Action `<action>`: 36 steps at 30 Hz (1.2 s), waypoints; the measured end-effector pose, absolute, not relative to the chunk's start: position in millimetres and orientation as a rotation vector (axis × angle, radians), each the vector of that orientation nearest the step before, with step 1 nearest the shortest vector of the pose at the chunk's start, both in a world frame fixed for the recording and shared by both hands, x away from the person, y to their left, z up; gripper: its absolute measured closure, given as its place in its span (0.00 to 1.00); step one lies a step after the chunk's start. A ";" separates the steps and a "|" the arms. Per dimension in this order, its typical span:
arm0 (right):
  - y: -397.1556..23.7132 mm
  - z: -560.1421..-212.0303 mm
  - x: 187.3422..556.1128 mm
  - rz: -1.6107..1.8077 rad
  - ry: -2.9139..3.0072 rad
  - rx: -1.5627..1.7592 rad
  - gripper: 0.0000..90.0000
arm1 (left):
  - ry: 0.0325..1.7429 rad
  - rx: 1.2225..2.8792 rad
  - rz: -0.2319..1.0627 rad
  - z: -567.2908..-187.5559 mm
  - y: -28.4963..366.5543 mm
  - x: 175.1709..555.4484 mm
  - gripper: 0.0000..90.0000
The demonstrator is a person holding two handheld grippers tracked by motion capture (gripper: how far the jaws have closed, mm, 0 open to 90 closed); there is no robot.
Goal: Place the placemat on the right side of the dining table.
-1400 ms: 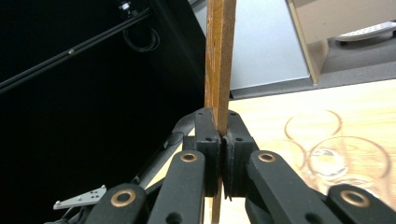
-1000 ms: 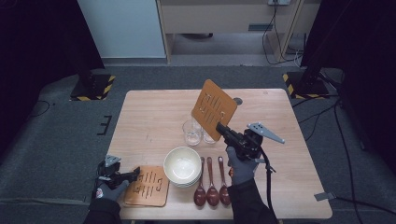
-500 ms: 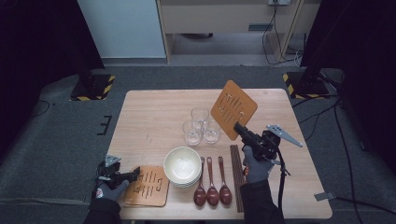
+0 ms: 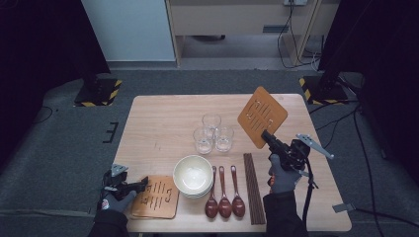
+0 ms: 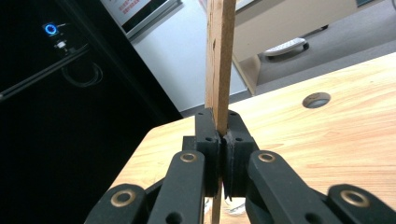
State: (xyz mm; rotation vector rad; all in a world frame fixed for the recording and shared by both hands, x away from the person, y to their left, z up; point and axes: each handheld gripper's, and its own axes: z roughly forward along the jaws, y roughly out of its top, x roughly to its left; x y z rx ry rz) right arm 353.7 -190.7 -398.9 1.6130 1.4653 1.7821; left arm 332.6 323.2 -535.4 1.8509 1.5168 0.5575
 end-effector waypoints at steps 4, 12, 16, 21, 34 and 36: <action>-194.8 -400.9 354.1 1.767 1.457 1.625 0.97 | 1.517 1.851 0.557 -535.4 323.2 332.6 0.01; -210.0 -412.3 356.4 1.729 1.421 1.683 0.97 | 1.517 1.850 0.557 -535.4 323.1 332.6 0.01; -216.4 -418.4 357.7 1.718 1.407 1.707 0.97 | 1.517 1.850 0.557 -535.4 323.1 332.6 0.01; -222.3 -425.0 360.0 1.696 1.394 1.741 0.97 | 1.517 1.851 0.557 -535.4 323.2 332.6 0.01; -235.5 -443.5 362.7 1.637 1.367 1.817 0.97 | 1.517 1.850 0.557 -535.4 323.1 332.6 0.01; -236.6 -445.1 363.2 1.634 1.364 1.822 0.97 | 1.517 1.851 0.557 -535.4 323.2 332.6 0.01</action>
